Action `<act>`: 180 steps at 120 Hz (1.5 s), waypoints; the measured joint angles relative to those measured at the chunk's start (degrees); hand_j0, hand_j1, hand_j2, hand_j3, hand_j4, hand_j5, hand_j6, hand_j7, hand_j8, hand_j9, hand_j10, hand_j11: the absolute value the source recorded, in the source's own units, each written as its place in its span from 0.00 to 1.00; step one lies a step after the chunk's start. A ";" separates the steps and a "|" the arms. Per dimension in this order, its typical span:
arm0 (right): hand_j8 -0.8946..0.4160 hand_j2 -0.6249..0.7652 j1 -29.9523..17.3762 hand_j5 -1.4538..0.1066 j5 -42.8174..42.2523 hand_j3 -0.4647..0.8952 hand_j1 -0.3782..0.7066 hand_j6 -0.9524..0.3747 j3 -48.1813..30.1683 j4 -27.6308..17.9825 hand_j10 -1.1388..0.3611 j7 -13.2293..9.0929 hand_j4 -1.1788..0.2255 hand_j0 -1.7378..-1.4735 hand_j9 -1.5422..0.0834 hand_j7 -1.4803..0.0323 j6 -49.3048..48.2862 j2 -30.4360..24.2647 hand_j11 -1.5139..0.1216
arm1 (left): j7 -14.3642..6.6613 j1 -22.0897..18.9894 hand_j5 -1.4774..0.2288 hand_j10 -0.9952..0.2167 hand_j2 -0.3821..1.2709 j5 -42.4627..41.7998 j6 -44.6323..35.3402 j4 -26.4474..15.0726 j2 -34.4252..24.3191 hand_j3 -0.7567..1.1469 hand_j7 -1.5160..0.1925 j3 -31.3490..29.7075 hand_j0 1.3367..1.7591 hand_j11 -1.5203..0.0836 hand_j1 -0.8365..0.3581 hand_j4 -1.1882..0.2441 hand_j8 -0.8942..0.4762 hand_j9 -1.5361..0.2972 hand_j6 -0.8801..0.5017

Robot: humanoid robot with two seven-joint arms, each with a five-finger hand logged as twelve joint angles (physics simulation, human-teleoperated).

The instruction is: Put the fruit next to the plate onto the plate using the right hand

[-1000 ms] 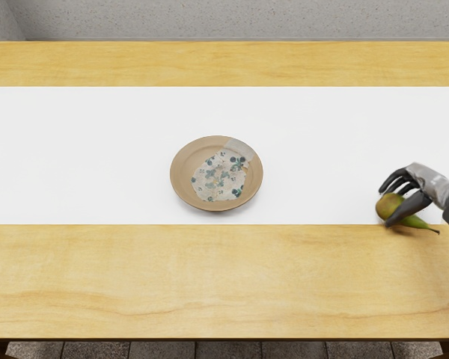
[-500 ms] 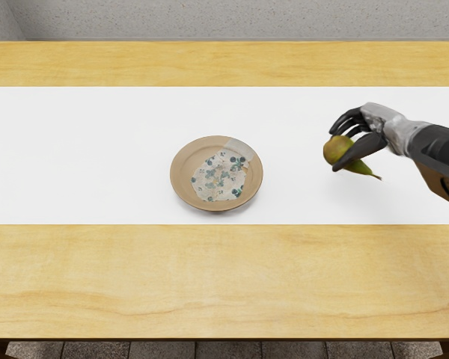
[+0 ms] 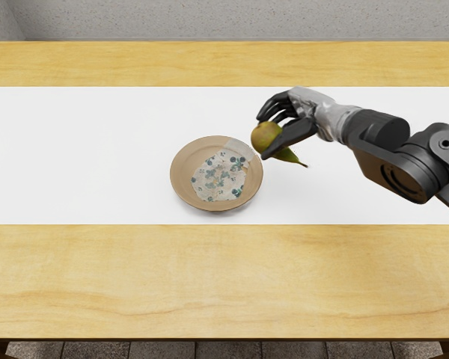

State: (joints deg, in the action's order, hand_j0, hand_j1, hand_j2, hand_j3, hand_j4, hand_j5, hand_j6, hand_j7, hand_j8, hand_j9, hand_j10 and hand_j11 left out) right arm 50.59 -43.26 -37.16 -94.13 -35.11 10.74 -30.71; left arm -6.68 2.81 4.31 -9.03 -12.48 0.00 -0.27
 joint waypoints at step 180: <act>0.66 0.45 -22.74 0.90 28.72 0.34 0.06 0.69 -35.92 12.06 0.74 0.11 0.81 0.30 0.92 0.95 -45.43 9.19 0.90 | 0.00 0.00 0.86 0.82 0.23 0.00 -0.01 0.00 0.00 0.40 0.88 0.01 0.76 0.94 0.99 0.83 0.65 0.83 0.63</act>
State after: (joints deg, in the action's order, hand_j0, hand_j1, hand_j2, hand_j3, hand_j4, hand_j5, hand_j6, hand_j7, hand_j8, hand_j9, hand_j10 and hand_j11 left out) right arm 27.85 -14.53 -73.08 -82.07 -35.00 -34.69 -21.52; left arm -6.68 2.81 4.31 -9.05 -12.48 0.00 -0.26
